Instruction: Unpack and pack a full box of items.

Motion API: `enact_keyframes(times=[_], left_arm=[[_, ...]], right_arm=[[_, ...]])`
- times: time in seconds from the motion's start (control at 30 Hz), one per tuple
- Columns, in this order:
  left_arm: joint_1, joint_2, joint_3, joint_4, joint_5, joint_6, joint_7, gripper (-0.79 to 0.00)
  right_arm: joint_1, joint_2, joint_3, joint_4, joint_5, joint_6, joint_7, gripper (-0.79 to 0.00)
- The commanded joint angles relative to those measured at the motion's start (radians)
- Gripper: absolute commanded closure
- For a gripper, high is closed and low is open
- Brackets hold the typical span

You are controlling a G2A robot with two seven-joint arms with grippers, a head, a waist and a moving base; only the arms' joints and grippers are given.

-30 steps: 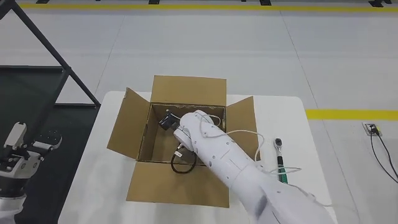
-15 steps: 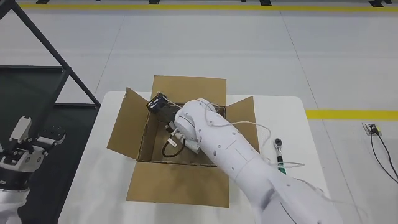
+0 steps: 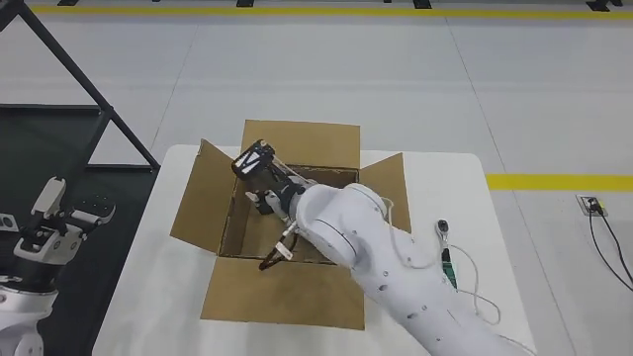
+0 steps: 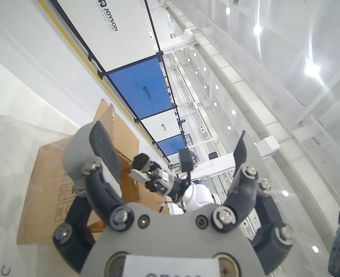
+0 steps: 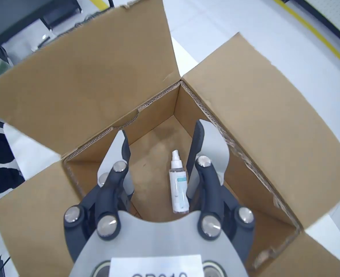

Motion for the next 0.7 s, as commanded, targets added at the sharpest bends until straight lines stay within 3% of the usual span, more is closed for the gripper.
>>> enact_keyframes(times=[0.0, 0.13, 0.2, 0.43, 0.53, 0.67], left_arm=[[-0.001, 0.0, 0.004, -0.002, 0.002, 0.003, -0.001, -0.785], [0.0, 0.001, 0.009, -0.006, 0.006, 0.005, -0.003, -0.785], [0.001, 0.001, 0.012, -0.008, 0.007, 0.005, -0.005, -0.785], [-0.001, 0.001, 0.029, -0.014, 0.014, 0.011, -0.013, -0.785], [-0.008, 0.002, 0.039, -0.019, 0.021, 0.018, -0.016, -0.785], [-0.019, 0.003, 0.054, -0.021, 0.03, 0.023, -0.016, -0.785]], right_arm=[[-0.149, 0.03, 0.096, -0.24, -0.056, -0.027, 0.007, -0.582], [-0.273, 0.055, 0.212, -0.437, -0.117, -0.019, -0.007, -0.665], [-0.318, 0.064, 0.274, -0.52, -0.18, 0.023, -0.024, -0.785], [-0.456, 0.087, 0.513, -0.69, -0.165, 0.055, -0.007, -0.785], [-0.5, 0.095, 0.609, -0.698, -0.145, 0.043, 0.014, -0.785], [-0.55, 0.105, 0.674, -0.662, -0.237, 0.055, 0.046, -0.785]])
